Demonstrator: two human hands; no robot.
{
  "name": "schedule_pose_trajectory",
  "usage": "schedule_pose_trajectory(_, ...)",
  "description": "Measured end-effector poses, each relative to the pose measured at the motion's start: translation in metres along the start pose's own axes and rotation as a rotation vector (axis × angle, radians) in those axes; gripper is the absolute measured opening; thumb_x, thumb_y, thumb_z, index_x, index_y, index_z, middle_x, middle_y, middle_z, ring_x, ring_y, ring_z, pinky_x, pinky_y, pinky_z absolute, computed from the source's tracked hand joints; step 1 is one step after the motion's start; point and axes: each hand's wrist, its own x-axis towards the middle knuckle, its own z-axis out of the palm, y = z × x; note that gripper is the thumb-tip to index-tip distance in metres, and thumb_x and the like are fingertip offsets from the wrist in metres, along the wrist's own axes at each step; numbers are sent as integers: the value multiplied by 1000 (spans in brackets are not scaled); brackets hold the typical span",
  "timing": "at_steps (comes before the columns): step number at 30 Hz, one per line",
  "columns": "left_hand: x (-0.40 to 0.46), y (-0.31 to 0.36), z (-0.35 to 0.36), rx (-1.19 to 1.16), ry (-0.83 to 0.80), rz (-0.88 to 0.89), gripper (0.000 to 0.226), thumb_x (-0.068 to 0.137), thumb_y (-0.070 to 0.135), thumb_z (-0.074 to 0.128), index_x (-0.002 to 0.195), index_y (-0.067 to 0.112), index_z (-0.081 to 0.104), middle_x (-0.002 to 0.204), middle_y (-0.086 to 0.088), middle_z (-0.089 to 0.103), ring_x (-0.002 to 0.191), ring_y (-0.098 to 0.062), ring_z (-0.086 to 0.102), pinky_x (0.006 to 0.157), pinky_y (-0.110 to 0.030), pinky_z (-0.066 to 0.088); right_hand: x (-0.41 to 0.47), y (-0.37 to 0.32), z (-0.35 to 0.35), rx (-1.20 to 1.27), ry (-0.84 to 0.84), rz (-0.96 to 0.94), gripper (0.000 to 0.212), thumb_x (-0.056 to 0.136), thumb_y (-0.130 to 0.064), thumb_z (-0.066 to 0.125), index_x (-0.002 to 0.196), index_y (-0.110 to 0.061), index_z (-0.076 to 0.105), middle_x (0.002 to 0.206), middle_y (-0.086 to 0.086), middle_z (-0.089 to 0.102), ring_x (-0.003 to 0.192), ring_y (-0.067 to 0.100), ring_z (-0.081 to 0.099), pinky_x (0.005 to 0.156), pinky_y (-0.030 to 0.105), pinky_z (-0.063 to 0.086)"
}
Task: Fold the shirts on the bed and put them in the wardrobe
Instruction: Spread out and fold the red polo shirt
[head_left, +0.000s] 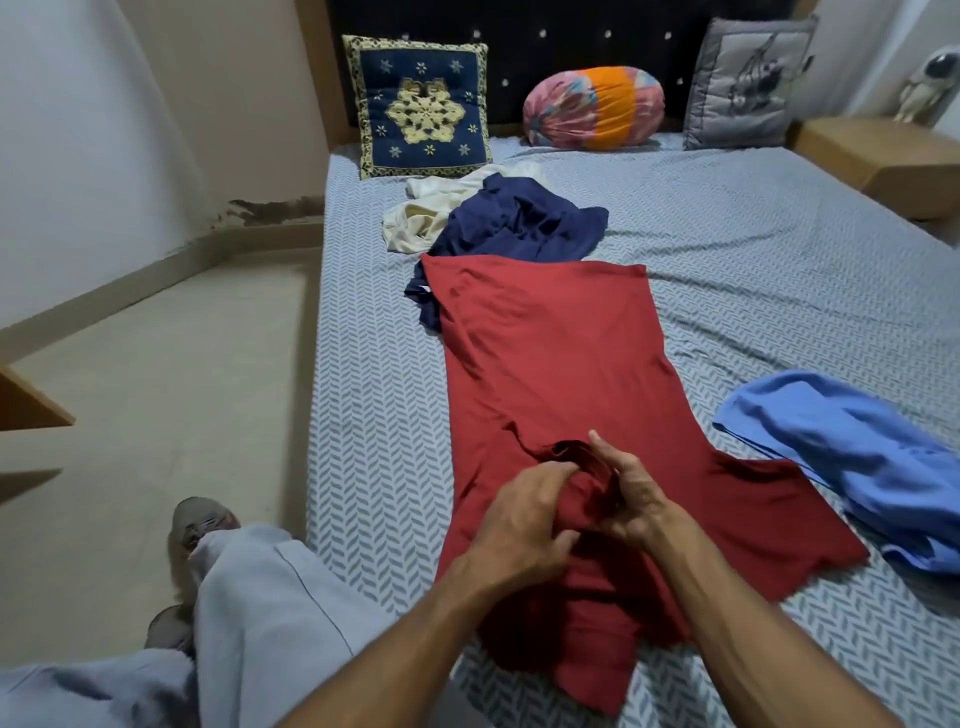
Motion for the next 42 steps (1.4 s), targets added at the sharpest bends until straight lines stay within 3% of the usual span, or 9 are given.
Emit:
schedule_pose_trajectory(2,-22,-16,10,262,39,-112,88,71,34,69,151,16,34,151,-11,42,140,-29,41,112,-50,40,2,5,-5,-103,79,-13,40,72,-21,80,109,-8,73,92,13,75,74,25,73,79,45,59)
schedule_pose_trajectory(6,-54,-28,-2,424,-155,-497,92,78,29,62,155,22,13,145,-9,28,134,-32,33,107,-50,38,8,11,1,-352,247,-129,41,74,10,72,111,-8,68,77,10,66,63,19,63,61,32,55)
schedule_pose_trajectory(17,-79,-26,-15,463,-250,-401,70,89,8,54,148,25,19,123,-12,42,110,-38,56,87,-47,49,-10,-7,-2,-378,441,-252,15,90,4,57,81,-8,58,80,8,48,70,15,49,41,24,50)
schedule_pose_trajectory(20,-79,-30,-13,451,-351,-366,77,83,25,63,147,29,21,123,-10,42,112,-37,54,89,-48,51,-10,-6,-13,-730,542,-222,6,86,-10,60,82,-7,62,80,12,60,67,23,59,51,30,55)
schedule_pose_trajectory(22,-78,-36,-14,400,-370,-382,74,73,39,62,138,34,28,116,-5,43,109,-33,53,85,-46,52,-2,-5,-18,-1166,672,-205,31,78,-29,62,104,-11,63,101,10,67,91,31,67,76,35,56)
schedule_pose_trajectory(26,-57,-56,-27,221,-200,-386,57,66,52,45,119,34,55,98,0,48,97,-25,56,86,-38,51,23,-8,4,-1672,787,-618,60,67,-38,62,125,-25,54,121,3,57,116,30,54,94,47,43)
schedule_pose_trajectory(31,19,-94,-49,30,47,-456,37,79,42,64,103,14,70,88,-6,64,86,-24,60,83,-36,50,86,-28,39,-1907,368,-758,52,80,-63,54,110,-22,60,107,2,65,104,29,60,88,44,51)
schedule_pose_trajectory(36,118,-143,-78,-253,237,-719,33,87,40,72,110,17,69,88,-3,71,80,-22,66,79,-34,52,134,-35,24,-1619,246,-755,29,80,-53,68,92,-26,63,86,-6,69,87,23,67,74,32,50)
schedule_pose_trajectory(42,255,-203,-123,-352,484,-774,35,75,45,72,79,10,72,67,-7,71,61,-26,66,52,-39,57,153,-21,13,-1540,323,-993,34,79,-64,58,79,-31,60,70,-12,56,68,9,57,58,28,43)
